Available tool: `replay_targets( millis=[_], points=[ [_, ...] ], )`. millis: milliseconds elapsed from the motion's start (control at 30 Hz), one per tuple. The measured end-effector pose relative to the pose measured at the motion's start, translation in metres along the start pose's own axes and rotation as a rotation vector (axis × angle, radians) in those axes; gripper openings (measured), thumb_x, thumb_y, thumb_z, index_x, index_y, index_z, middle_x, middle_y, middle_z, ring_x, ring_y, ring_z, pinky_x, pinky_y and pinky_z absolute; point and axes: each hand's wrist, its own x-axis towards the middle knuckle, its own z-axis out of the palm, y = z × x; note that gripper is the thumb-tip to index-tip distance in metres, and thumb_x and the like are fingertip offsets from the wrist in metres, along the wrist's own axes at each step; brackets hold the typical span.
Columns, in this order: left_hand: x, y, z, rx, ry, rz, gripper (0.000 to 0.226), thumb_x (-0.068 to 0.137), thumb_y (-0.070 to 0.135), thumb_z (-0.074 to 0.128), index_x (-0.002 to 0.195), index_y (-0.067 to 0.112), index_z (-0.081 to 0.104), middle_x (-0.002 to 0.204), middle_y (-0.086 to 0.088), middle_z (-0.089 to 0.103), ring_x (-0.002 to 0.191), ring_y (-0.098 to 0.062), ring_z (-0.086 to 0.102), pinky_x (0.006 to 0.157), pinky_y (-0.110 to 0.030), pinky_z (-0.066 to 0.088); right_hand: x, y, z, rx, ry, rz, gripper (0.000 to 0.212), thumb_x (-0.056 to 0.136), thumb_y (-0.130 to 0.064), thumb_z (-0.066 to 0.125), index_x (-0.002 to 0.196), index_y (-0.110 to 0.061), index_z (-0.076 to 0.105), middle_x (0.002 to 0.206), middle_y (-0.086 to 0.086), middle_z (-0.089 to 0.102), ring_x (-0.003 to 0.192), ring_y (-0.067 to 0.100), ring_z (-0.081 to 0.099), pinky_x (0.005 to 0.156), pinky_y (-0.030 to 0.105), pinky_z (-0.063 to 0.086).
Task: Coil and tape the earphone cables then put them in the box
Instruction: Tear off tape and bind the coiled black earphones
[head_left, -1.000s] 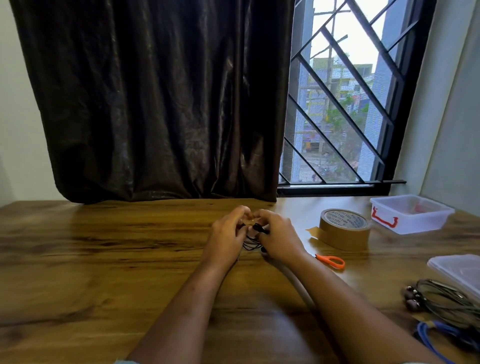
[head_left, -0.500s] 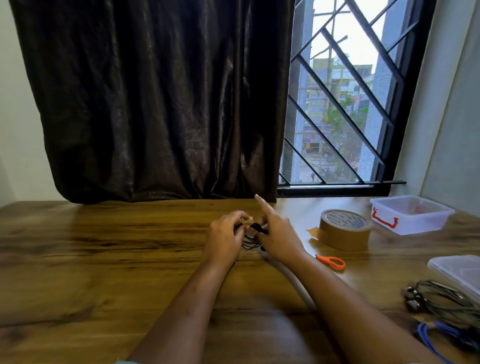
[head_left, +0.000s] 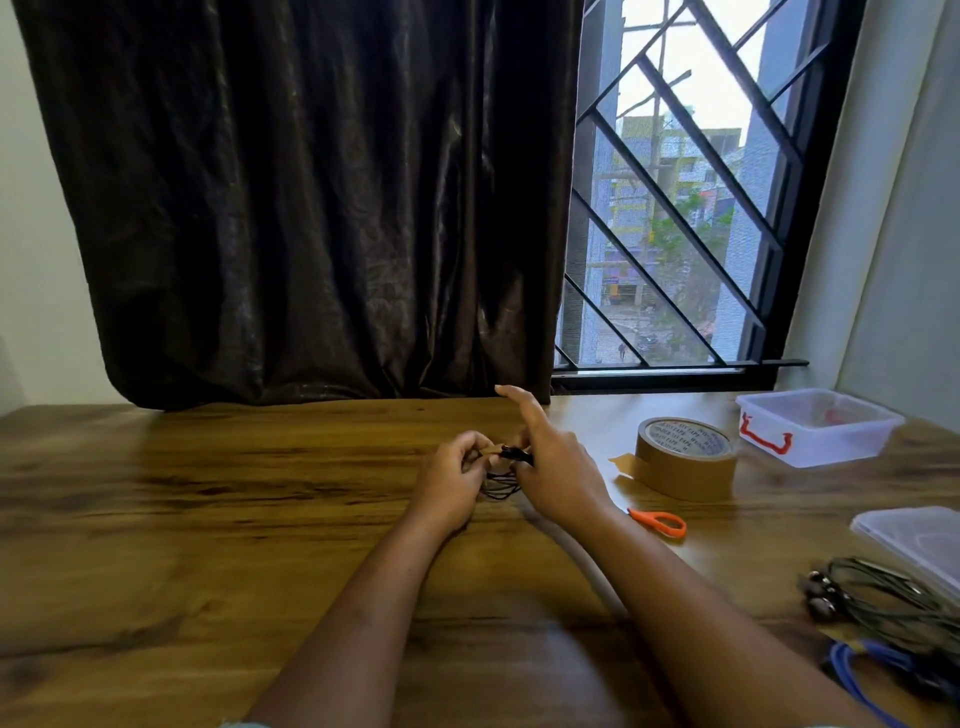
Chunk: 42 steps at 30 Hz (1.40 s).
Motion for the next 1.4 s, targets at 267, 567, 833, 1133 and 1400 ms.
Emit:
replay_targets(
  millis=[267, 567, 833, 1133, 1400],
  points=[
    [0.002, 0.0, -0.002, 0.084, 0.073, -0.004, 0.007, 0.092, 0.017, 0.057, 0.091, 0.014, 0.063, 0.099, -0.004, 0.059, 0.09, -0.018, 0.058, 0.076, -0.033, 0.05, 0.002, 0.001, 0.003, -0.057, 0.008, -0.024, 0.048, 0.086, -0.009, 0.056, 0.127, -0.03, 0.041, 0.102, 0.007, 0.066, 0.09, 0.026, 0.064, 0.074, 0.038, 0.053],
    [-0.007, 0.019, -0.014, -0.245, -0.27, -0.27, 0.021, 0.098, 0.02, 0.046, 0.106, 0.006, 0.059, 0.076, -0.001, 0.057, 0.056, -0.007, 0.042, 0.048, -0.018, 0.032, 0.003, 0.004, 0.004, -0.049, 0.023, -0.028, 0.039, 0.085, -0.003, 0.053, 0.111, -0.031, 0.042, 0.099, 0.003, 0.064, 0.085, 0.022, 0.062, 0.072, 0.039, 0.053],
    [-0.009, 0.018, -0.018, -0.351, -0.295, -0.267, 0.017, 0.097, 0.019, 0.048, 0.096, 0.012, 0.063, 0.079, 0.0, 0.063, 0.062, -0.007, 0.047, 0.052, -0.02, 0.03, 0.0, 0.002, 0.001, -0.081, 0.004, -0.124, 0.049, 0.08, 0.003, 0.047, 0.109, -0.035, 0.047, 0.112, -0.007, 0.062, 0.096, 0.018, 0.059, 0.075, 0.04, 0.053],
    [-0.006, 0.014, -0.02, -0.44, -0.324, -0.289, 0.021, 0.097, 0.017, 0.047, 0.1, 0.007, 0.066, 0.085, -0.001, 0.067, 0.068, -0.008, 0.053, 0.056, -0.021, 0.035, 0.007, 0.012, 0.007, 0.149, -0.032, -0.081, 0.039, 0.078, 0.003, 0.058, 0.09, -0.034, 0.059, 0.092, -0.004, 0.064, 0.086, 0.013, 0.062, 0.075, 0.038, 0.055],
    [-0.004, 0.011, -0.018, -0.491, -0.274, -0.338, 0.02, 0.096, 0.017, 0.048, 0.102, 0.005, 0.064, 0.084, -0.004, 0.065, 0.072, -0.012, 0.055, 0.063, -0.025, 0.041, 0.007, 0.016, 0.006, 0.182, -0.049, -0.138, 0.019, 0.08, -0.015, 0.073, 0.092, -0.026, 0.065, 0.093, -0.003, 0.066, 0.087, 0.01, 0.063, 0.077, 0.035, 0.055]
  ],
)
